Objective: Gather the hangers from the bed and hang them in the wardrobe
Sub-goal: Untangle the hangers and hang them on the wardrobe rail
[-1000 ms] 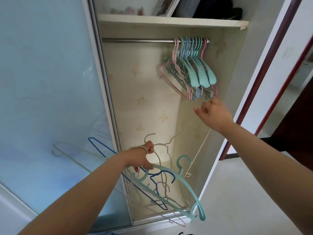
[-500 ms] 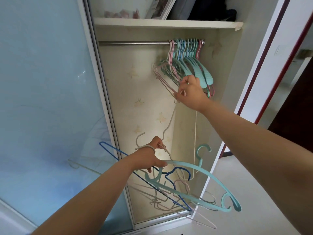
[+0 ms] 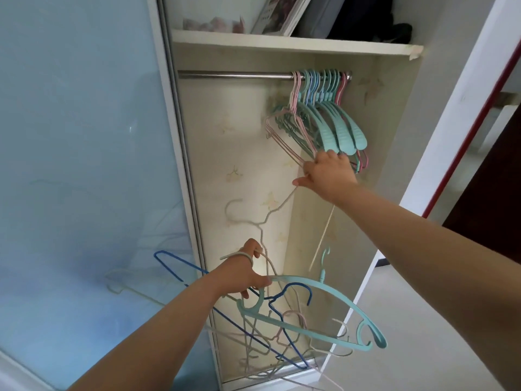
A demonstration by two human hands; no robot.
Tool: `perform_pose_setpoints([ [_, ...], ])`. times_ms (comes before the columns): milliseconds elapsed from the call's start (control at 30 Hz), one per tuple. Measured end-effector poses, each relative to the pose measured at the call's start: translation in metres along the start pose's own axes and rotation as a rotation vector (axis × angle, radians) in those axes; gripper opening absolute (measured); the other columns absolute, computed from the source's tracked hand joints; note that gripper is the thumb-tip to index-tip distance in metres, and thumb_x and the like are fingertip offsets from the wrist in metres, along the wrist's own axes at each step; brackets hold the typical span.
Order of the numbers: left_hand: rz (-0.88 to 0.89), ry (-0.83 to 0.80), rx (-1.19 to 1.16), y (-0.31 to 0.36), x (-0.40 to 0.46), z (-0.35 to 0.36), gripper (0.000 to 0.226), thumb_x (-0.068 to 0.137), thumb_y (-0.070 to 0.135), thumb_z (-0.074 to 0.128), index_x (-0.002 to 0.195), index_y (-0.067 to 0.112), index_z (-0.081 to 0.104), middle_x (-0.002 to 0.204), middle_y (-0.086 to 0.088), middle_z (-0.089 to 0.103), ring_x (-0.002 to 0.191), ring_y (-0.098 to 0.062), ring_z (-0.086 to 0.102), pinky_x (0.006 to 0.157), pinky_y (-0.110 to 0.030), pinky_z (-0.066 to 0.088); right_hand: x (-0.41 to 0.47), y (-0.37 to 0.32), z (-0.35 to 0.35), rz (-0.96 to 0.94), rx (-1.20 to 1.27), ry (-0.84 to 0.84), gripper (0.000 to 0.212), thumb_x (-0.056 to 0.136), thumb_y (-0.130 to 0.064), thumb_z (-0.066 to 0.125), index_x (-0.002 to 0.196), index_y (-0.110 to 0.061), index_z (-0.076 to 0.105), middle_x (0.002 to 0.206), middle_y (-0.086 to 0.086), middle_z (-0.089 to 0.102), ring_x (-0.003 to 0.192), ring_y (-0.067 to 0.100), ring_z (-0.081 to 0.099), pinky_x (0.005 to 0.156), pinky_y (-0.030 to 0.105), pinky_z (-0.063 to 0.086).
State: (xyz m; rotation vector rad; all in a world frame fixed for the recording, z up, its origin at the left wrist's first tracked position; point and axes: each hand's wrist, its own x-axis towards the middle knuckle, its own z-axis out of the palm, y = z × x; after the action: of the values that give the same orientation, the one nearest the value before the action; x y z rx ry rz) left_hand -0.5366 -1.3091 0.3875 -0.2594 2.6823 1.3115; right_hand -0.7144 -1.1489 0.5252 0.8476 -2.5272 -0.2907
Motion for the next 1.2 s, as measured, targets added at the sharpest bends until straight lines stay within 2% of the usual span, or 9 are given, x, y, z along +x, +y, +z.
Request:
perform_pose_setpoints([
  [133, -0.013, -0.029, 0.017, -0.005, 0.008, -0.014, 0.053, 0.078, 0.021, 0.075, 0.112, 0.024, 0.035, 0.123, 0.008, 0.047, 0.071, -0.014, 0.065, 0.054, -0.029, 0.058, 0.015, -0.006, -0.004, 0.196, 0.100, 0.083, 0.056, 0.092, -0.062, 0.037, 0.108, -0.016, 0.064, 0.114, 0.016, 0.054, 0.109, 0.034, 0.049, 0.090, 0.043, 0.039],
  [300, -0.046, 0.062, 0.113, -0.008, 0.013, -0.025, 0.048, 0.081, 0.024, 0.070, 0.108, 0.023, 0.031, 0.093, -0.001, 0.051, 0.057, -0.011, 0.058, 0.050, -0.025, 0.055, 0.024, -0.026, -0.013, 0.250, 0.153, 0.242, 0.042, 0.088, -0.046, 0.044, 0.093, -0.013, 0.068, 0.103, 0.013, 0.049, 0.100, 0.032, 0.044, 0.086, 0.042, 0.035],
  [500, 0.015, 0.127, 0.159, -0.008, 0.014, -0.035, 0.045, 0.080, 0.028, 0.069, 0.101, 0.032, 0.030, 0.097, 0.005, 0.043, 0.058, -0.022, 0.058, 0.058, -0.049, 0.058, 0.021, -0.005, -0.010, 0.047, 0.403, 0.477, 0.030, 0.076, -0.034, 0.049, 0.068, -0.009, 0.064, 0.105, 0.008, 0.046, 0.103, 0.032, 0.042, 0.100, 0.044, 0.025],
  [700, 0.178, -0.023, 0.119, 0.013, 0.006, -0.029, 0.052, 0.082, 0.022, 0.069, 0.121, 0.038, 0.039, 0.121, 0.009, 0.045, 0.076, -0.021, 0.067, 0.058, -0.034, 0.060, 0.046, -0.031, -0.021, -0.249, 0.595, 0.474, 0.028, 0.083, -0.030, 0.045, 0.073, -0.006, 0.055, 0.119, 0.018, 0.043, 0.116, 0.035, 0.038, 0.099, 0.041, 0.035],
  [867, 0.234, -0.071, -0.079, 0.022, -0.003, -0.025, 0.050, 0.080, 0.015, 0.073, 0.121, 0.033, 0.050, 0.111, 0.017, 0.046, 0.078, -0.022, 0.069, 0.057, -0.032, 0.058, 0.062, -0.052, -0.018, -0.256, 0.664, 0.469, 0.027, 0.092, -0.022, 0.051, 0.073, -0.004, 0.059, 0.120, 0.018, 0.042, 0.116, 0.032, 0.038, 0.095, 0.028, 0.029],
  [967, 0.202, -0.048, -0.177, 0.021, -0.009, -0.027, 0.045, 0.079, 0.011, 0.074, 0.116, 0.019, 0.049, 0.105, 0.021, 0.055, 0.072, -0.018, 0.069, 0.058, -0.036, 0.058, 0.065, -0.060, -0.007, -0.218, 0.772, 0.492, 0.028, 0.094, -0.022, 0.050, 0.074, -0.005, 0.057, 0.123, 0.019, 0.040, 0.118, 0.035, 0.040, 0.100, 0.039, 0.036],
  [1033, 0.184, -0.024, -0.196, 0.022, -0.011, -0.027, 0.045, 0.080, 0.009, 0.075, 0.111, 0.015, 0.043, 0.099, 0.011, 0.061, 0.067, -0.017, 0.068, 0.057, -0.034, 0.056, 0.064, -0.064, 0.010, -0.126, 0.826, 0.463, 0.023, 0.095, -0.022, 0.052, 0.081, -0.005, 0.059, 0.133, 0.020, 0.037, 0.122, 0.038, 0.043, 0.100, 0.039, 0.039],
  [1100, 0.185, 0.001, -0.234, 0.021, -0.010, -0.026, 0.047, 0.079, 0.005, 0.074, 0.109, 0.014, 0.039, 0.100, 0.004, 0.061, 0.075, -0.028, 0.070, 0.058, -0.040, 0.055, 0.056, -0.074, 0.026, -0.037, 1.011, 0.343, 0.017, 0.096, -0.019, 0.053, 0.106, -0.007, 0.057, 0.148, 0.018, 0.023, 0.132, 0.037, 0.039, 0.103, 0.034, 0.034],
  [1200, 0.179, 0.038, -0.251, 0.021, -0.007, -0.028, 0.043, 0.078, 0.005, 0.074, 0.102, 0.014, 0.040, 0.107, -0.006, 0.058, 0.084, -0.037, 0.069, 0.057, -0.042, 0.056, 0.019, -0.094, 0.042, 0.302, 1.513, -0.343, 0.050, 0.101, -0.016, 0.042, 0.146, -0.009, 0.021, 0.146, 0.002, 0.026, 0.129, 0.039, 0.043, 0.096, 0.052, 0.046],
])
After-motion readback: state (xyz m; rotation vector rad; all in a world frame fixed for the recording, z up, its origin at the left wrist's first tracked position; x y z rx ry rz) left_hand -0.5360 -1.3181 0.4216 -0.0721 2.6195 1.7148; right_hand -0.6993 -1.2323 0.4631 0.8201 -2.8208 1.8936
